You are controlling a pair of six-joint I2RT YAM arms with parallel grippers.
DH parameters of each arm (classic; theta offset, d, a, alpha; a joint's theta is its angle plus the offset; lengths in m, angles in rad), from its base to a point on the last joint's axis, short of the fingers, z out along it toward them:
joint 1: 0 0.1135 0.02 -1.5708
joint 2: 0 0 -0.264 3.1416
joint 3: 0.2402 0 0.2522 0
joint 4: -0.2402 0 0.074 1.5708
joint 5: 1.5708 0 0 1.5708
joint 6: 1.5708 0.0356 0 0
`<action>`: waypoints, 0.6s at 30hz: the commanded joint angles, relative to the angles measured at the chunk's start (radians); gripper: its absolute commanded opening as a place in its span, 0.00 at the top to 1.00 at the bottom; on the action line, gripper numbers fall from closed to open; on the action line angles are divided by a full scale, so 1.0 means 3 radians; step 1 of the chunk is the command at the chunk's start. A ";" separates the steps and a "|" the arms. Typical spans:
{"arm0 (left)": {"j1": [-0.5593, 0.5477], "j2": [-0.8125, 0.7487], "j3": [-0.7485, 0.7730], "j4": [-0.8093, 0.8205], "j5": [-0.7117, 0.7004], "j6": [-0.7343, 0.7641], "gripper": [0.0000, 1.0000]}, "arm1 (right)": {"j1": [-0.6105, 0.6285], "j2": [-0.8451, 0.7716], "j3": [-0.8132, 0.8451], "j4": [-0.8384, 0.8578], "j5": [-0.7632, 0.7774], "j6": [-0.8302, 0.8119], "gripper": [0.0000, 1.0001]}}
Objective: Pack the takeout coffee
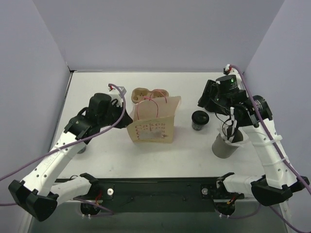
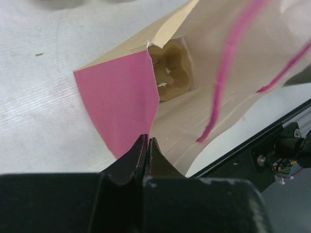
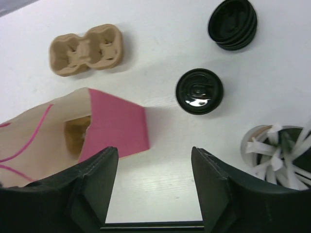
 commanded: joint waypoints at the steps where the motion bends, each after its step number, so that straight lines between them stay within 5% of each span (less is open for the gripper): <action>1: -0.0061 -0.0434 -0.0455 0.0897 0.0232 0.0155 1.00 | -0.0328 0.0270 0.0035 -0.0269 0.0037 -0.0568 0.36; 8: -0.0061 -0.0911 -0.0850 0.1410 0.0242 0.0185 1.00 | -0.0769 0.0903 0.0142 -0.0311 -0.0327 -0.0717 0.20; 18: -0.0066 -0.1299 -0.1208 0.1578 0.0099 0.0129 1.00 | -0.0836 0.1431 0.0275 -0.0295 -0.0496 -0.0962 0.18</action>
